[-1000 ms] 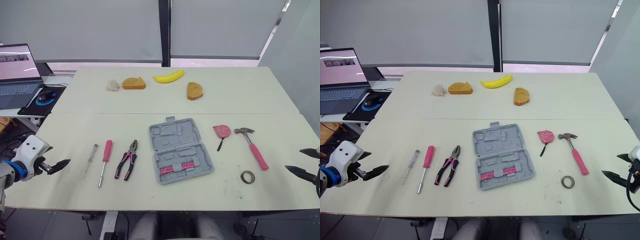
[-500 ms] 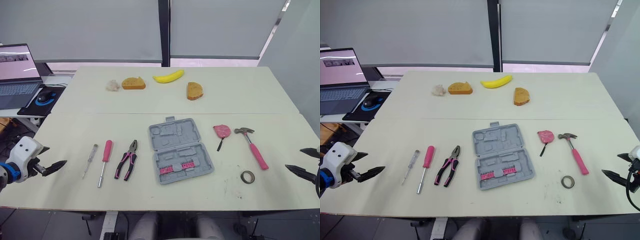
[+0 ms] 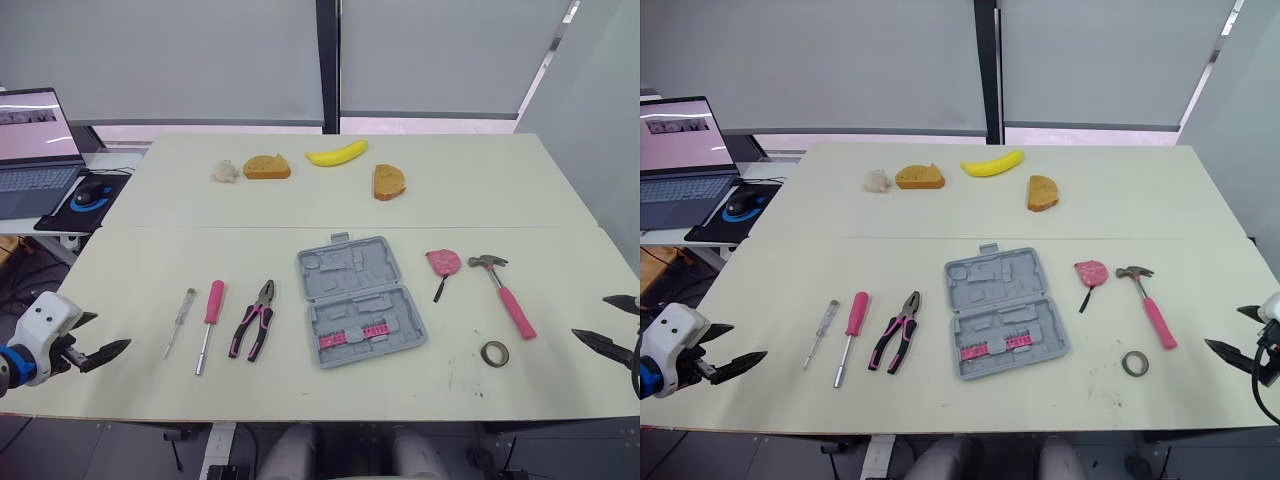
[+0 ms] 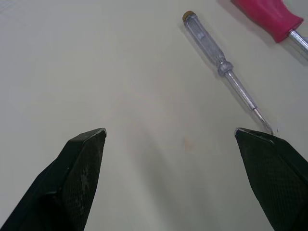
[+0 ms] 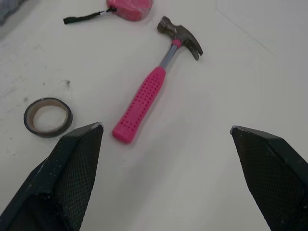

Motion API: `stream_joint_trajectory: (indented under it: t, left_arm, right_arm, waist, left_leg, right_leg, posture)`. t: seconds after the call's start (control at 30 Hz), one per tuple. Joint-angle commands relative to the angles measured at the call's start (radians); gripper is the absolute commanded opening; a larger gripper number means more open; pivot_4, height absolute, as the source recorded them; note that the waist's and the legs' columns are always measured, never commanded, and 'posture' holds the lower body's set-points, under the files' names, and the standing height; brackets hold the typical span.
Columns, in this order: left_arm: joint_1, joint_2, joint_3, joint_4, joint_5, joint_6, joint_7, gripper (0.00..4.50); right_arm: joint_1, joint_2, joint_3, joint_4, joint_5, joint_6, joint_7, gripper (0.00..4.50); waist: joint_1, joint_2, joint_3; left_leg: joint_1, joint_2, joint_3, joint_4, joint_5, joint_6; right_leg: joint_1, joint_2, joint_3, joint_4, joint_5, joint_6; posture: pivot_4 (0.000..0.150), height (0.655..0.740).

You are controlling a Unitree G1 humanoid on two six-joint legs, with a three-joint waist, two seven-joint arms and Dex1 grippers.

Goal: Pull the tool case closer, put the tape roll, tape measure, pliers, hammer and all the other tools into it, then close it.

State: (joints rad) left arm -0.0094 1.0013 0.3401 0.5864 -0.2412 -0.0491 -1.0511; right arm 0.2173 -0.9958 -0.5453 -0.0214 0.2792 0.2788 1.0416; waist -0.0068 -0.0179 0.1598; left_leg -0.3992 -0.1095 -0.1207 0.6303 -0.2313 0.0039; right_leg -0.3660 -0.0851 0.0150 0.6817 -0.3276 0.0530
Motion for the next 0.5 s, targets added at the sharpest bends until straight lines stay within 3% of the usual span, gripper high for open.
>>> stream_joint_trajectory:
  t: [0.03, 0.17, 0.27, 0.5]
  left_arm:
    - [0.020, -0.018, 0.008, -0.167, -0.032, 0.078, 0.021, 4.45]
    - [-0.005, -0.070, -0.068, -0.367, -0.045, 0.150, 0.014, 4.50]
    - [-0.054, -0.112, -0.174, -0.427, 0.004, 0.148, 0.006, 3.58]
    - [-0.199, -0.236, -0.378, -0.420, 0.119, 0.162, 0.050, 1.39]
  right_arm:
    - [-0.040, 0.008, 0.025, -0.106, 0.032, 0.037, -0.026, 4.50]
    - [-0.169, 0.025, 0.167, -0.238, 0.056, 0.112, -0.059, 3.59]
    - [-0.291, 0.026, 0.331, -0.249, -0.003, 0.150, -0.069, 2.53]
    - [-0.531, 0.121, 0.625, -0.160, -0.131, 0.195, -0.105, 1.02]
  waist:
    - [0.001, 0.000, 0.000]
    - [0.000, 0.000, 0.000]
    - [0.000, 0.000, 0.000]
    - [0.000, -0.001, 0.000]
  left_leg:
    - [0.000, 0.000, 0.000, 0.000, 0.000, 0.000]
    - [0.000, 0.000, 0.000, 0.000, 0.000, 0.000]
    - [0.000, 0.000, 0.000, 0.000, 0.000, 0.000]
    - [-0.003, 0.000, 0.000, 0.000, 0.000, -0.001]
  right_leg:
    - [0.000, 0.000, 0.000, 0.000, 0.000, 0.000]
    - [0.000, 0.000, 0.000, 0.000, 0.000, 0.000]
    - [0.000, 0.000, 0.000, 0.000, 0.000, 0.000]
    - [-0.002, 0.000, -0.001, 0.000, 0.000, 0.000]
  posture:
    - [0.150, 0.7400]
    - [0.150, 0.7400]
    - [0.150, 0.7400]
    - [0.150, 0.7400]
